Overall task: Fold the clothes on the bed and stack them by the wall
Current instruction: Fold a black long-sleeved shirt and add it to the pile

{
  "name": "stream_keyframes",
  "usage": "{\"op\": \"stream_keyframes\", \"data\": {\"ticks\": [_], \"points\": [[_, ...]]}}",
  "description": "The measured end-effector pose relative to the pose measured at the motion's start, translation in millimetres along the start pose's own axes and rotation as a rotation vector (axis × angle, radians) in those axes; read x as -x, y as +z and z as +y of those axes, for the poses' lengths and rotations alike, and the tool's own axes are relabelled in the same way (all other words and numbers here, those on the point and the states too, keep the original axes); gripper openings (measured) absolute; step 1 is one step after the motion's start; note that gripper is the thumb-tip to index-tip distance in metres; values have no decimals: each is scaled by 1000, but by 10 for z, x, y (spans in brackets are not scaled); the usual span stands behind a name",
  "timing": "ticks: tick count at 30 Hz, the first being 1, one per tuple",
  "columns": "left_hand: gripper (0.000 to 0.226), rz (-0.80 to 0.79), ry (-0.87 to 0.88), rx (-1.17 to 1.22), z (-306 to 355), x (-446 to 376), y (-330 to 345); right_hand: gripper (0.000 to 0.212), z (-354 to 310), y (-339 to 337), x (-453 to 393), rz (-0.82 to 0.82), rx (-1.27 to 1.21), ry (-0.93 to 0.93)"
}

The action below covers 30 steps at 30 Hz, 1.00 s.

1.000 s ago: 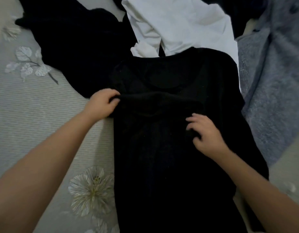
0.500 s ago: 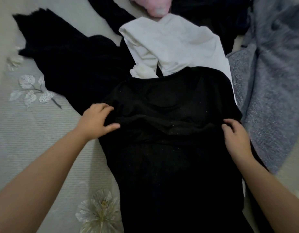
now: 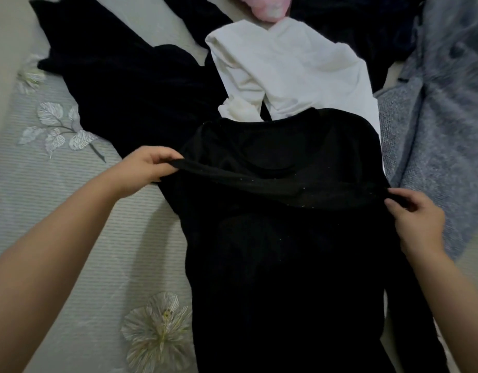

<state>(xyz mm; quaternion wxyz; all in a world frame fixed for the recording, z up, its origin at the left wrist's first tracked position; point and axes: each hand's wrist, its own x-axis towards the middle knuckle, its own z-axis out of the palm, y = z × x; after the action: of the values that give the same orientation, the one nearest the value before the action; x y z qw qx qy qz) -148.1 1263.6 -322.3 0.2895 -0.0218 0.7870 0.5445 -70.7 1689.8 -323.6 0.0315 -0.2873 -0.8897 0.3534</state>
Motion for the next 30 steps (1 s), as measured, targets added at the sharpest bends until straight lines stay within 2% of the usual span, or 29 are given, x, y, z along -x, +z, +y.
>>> {"op": "stream_keyframes", "data": {"ticks": [2, 3, 5, 7, 9, 11, 12, 14, 15, 17, 19, 20, 23, 27, 29, 30], "points": [[24, -218, -54, -444, 40, -128, -115, 26, -5, -9, -63, 30, 4, 46], [19, -256, -91, -727, 31, -207, -176, 27, -20, -9, -82, 37, 13, 53], [25, -192, -184, -1144, 25, -345, -297, 25, -96, 15, -96, 44, 52, 13], [35, -93, -220, -1382, -39, -432, -376, 23, -185, 68, -63, 44, 128, -86], [29, 3, -237, -1509, -146, -425, -354, 23, -309, 148, -20, 53, 201, -161], [20, 209, -204, -1429, -248, -362, -202, 28, -416, 240, -27, 37, 245, -158], [23, 339, -132, -1342, -290, -316, -92, 32, -443, 292, -46, 10, 273, -131], [30, 544, 121, -1185, -336, -216, 193, 40, -481, 404, -53, -54, 367, -51], [27, 575, 303, -1146, -353, -157, 361, 42, -480, 457, -47, -67, 403, -20], [31, 427, 483, -1135, -434, -21, 718, 44, -447, 544, -22, -61, 401, 20], [55, 195, 375, -1172, -521, 132, 1013, 44, -393, 571, -11, -87, 322, 78], [56, 134, 321, -1186, -560, 180, 1088, 43, -370, 556, -19, -112, 252, 103], [12, 161, 445, -1079, -671, 196, 1010, 35, -343, 445, -73, -115, 101, 63], [32, 234, 634, -952, -622, 229, 712, 33, -403, 247, -77, 40, 35, -261], [32, 181, 651, -959, -633, 331, 597, 34, -345, 212, 16, -6, 124, -384], [31, 139, 634, -981, -636, 385, 545, 34, -285, 226, 83, -85, 214, -384]]}}
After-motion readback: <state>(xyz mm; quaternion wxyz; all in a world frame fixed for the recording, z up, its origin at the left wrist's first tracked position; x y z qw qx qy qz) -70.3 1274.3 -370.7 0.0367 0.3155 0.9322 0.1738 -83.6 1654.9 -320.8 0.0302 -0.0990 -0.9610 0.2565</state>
